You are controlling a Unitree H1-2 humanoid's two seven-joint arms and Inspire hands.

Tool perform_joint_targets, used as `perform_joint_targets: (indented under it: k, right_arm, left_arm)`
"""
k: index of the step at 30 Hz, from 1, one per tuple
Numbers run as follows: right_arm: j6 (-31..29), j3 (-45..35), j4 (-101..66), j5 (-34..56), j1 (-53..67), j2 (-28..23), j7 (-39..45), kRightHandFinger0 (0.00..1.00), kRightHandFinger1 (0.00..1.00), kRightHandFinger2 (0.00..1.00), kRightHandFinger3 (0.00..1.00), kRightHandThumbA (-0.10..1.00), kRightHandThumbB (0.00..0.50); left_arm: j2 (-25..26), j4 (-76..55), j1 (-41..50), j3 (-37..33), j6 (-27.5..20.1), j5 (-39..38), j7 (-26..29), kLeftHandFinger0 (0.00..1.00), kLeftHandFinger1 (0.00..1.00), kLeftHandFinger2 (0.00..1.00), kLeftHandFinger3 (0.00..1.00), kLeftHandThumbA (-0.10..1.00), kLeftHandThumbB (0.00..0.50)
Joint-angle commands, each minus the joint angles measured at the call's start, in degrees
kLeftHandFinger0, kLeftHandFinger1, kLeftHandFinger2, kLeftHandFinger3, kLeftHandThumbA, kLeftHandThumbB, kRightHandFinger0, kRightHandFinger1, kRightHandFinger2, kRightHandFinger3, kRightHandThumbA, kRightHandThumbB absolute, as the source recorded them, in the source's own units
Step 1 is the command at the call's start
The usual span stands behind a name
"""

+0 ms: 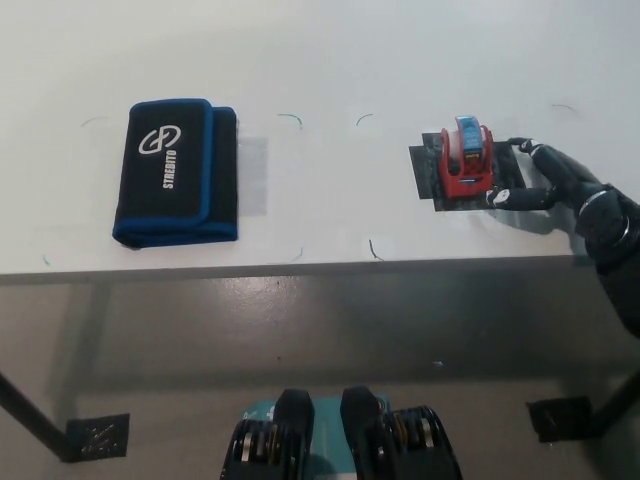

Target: Use the right hand to move the tape on the right hand side to the notebook on the left hand side

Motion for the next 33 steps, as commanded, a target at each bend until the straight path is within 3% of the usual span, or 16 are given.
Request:
perform_joint_targets:
  k: [1, 6, 17, 22, 28, 31, 33]
  right_arm:
    - [-4.27, -2.58, 1.23, 3.82, -0.56, 1.64, -3.53, 1.0, 1.0, 1.0, 1.0, 0.79, 0.466]
    - [-4.2, -4.34, 0.99, 5.36, -0.04, 3.18, -3.31, 1.0, 1.0, 1.0, 1.0, 0.75, 0.454]
    - [-4.1, -2.61, 2.89, 3.69, -4.64, 6.31, -4.94, 1.0, 1.0, 1.0, 1.0, 0.79, 0.487]
    - [-3.63, -0.82, 1.11, 2.81, -4.9, 8.0, -5.47, 1.0, 1.0, 1.0, 1.0, 0.77, 0.456]
    - [-4.25, -0.99, 0.93, 3.91, -4.25, 9.74, -6.4, 1.0, 1.0, 1.0, 1.0, 0.77, 0.493]
    - [-3.23, -1.01, 0.44, 4.15, -3.65, 10.85, -5.99, 1.0, 1.0, 1.0, 1.0, 0.78, 0.495]
    - [-4.91, -1.4, 1.86, 5.21, -3.62, 12.53, -5.75, 1.0, 1.0, 1.0, 1.0, 0.72, 0.449]
  left_arm:
    - [0.1, -1.82, 0.5, 0.36, -2.36, -1.11, 0.13, 0.79, 0.78, 0.82, 1.0, 0.75, 0.065]
    - [0.28, -2.75, 0.59, 0.42, -1.68, -0.72, 0.18, 0.8, 0.8, 0.83, 1.0, 0.76, 0.068]
    - [0.5, -2.48, -0.49, 0.27, -1.65, 0.32, 0.18, 0.78, 0.79, 0.83, 1.0, 0.77, 0.074]
    - [0.76, -2.96, -1.06, 0.07, -1.51, 0.61, -0.07, 0.77, 0.77, 0.81, 1.0, 0.78, 0.071]
    - [1.2, -2.34, -2.1, -0.36, -1.95, 0.54, -0.62, 0.76, 0.77, 0.83, 1.0, 0.79, 0.071]
    - [1.71, -2.69, -2.18, -0.5, -0.31, -0.55, -1.11, 0.79, 0.79, 0.84, 1.0, 0.81, 0.109]
    - [1.79, -2.53, -2.28, -0.58, -0.47, -1.14, -1.23, 0.81, 0.8, 0.84, 1.0, 0.8, 0.129]
